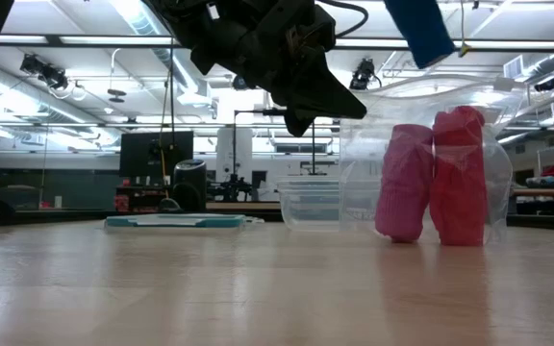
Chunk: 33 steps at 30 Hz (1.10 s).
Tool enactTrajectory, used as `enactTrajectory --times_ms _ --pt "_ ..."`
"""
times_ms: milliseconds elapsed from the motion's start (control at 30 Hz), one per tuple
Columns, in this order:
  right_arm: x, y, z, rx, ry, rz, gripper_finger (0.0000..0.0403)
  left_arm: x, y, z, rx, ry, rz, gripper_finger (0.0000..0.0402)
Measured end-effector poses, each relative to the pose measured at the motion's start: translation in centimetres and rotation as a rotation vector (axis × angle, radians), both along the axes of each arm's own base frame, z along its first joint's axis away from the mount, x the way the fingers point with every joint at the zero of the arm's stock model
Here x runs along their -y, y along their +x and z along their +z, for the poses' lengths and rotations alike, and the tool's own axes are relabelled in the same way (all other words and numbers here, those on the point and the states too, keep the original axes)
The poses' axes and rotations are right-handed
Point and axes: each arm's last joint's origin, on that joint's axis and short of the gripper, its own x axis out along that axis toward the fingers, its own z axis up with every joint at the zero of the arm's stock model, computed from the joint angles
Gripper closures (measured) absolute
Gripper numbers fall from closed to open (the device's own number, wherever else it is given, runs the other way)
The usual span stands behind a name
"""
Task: Roll bandage
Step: Put the blue bandage into the transparent zip bag
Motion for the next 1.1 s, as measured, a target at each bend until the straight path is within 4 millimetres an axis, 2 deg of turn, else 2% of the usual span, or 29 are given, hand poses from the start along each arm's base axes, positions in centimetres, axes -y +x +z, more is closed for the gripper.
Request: enactTrajectory --times_ms 200,467,633,900,1100 --pt "1.0 0.7 -0.3 -0.036 0.043 0.005 0.0271 0.0 0.0 0.0 0.0 0.0 0.0 0.0401" --pt "1.3 0.5 -1.4 -0.001 0.135 -0.038 0.0271 0.0 0.0 0.0 -0.003 0.0 0.0 0.0401" --pt "1.0 0.4 -2.2 0.072 0.172 -0.053 0.0271 0.0 0.0 0.0 -0.003 0.0 0.0 0.0401" --pt "0.7 0.7 -1.7 0.134 0.203 -0.041 0.0271 0.0 0.0 0.0 0.0 0.0 0.0 0.0401" --pt "0.5 1.2 -2.2 0.093 0.208 -0.001 0.0271 0.0 0.0 0.0 0.001 0.0 0.0 0.0401"
